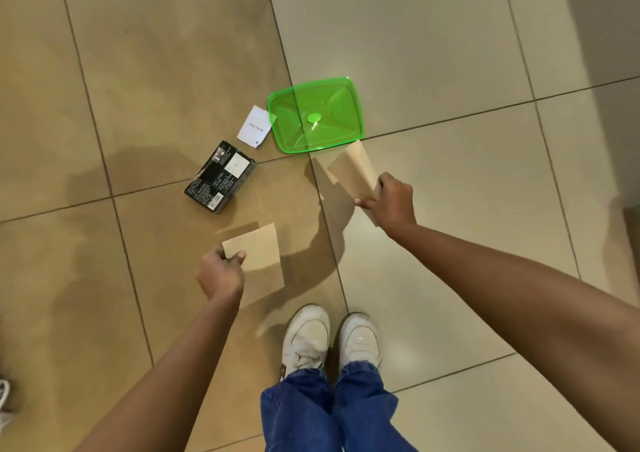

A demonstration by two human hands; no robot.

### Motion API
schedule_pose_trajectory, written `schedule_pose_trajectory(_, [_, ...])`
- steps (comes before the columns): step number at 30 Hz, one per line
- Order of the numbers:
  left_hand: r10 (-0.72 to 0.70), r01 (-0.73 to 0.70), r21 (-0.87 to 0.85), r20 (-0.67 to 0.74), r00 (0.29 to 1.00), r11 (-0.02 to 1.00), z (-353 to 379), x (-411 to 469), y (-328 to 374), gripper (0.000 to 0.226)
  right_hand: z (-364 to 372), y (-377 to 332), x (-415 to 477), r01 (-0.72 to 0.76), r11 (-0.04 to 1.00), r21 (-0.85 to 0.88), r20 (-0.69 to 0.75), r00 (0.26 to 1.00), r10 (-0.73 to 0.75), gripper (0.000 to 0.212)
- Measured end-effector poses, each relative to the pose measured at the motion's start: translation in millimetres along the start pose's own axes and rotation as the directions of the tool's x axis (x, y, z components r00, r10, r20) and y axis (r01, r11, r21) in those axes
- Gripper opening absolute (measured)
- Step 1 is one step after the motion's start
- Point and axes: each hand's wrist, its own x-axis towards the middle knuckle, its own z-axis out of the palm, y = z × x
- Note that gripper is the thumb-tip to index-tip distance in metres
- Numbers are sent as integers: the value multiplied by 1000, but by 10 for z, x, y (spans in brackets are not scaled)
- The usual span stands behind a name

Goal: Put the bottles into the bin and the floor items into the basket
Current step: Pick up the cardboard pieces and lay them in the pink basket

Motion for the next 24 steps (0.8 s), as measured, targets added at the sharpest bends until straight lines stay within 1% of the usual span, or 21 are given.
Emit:
schedule_pose_trajectory(3, [32, -28, -108, 39, 999, 994, -362, -392, 459, 24, -536, -296, -325, -4, 998, 55, -27, 1000, 5, 50])
schedule_pose_trajectory(5, [51, -35, -187, 78, 996, 982, -592, -659, 781, 19, -916, -522, -537, -36, 988, 151, -73, 996, 48, 49])
schedule_pose_trajectory(8, [125, -88, -301, 106, 986, 950, -1000, -1131, 1297, 19, -1577, -881, -920, -74, 944, 322, -114, 987, 116, 40])
schedule_pose_trajectory(11, [188, -132, -356, 127, 974, 925, -1388, -1596, 1748, 5, -2187, -1160, -1307, -53, 890, 453, -143, 981, 132, 23])
schedule_pose_trajectory(12, [214, -147, -378, 141, 967, 914, -1533, -1770, 1900, 9, -2410, -1248, -1444, -40, 875, 482, -160, 978, 132, 20])
schedule_pose_trajectory(14, [293, -219, -377, 152, 944, 900, -1802, -2097, 2179, 7, -2831, -1402, -1708, -1, 865, 503, -216, 968, 126, 15])
schedule_pose_trajectory(16, [371, -288, -401, 144, 918, 869, -2122, -2453, 2480, 12, -3278, -1550, -1989, 57, 851, 523, -286, 952, 112, 12])
schedule_pose_trajectory(21, [525, -421, -453, 130, 841, 786, -2762, -3217, 3022, 17, -4233, -1741, -2668, 185, 844, 504, -458, 886, 79, 14])
schedule_pose_trajectory(24, [594, -458, -492, 160, 788, 740, -3008, -3698, 3267, 9, -4671, -1746, -3029, 229, 842, 488, -549, 831, 92, 15])
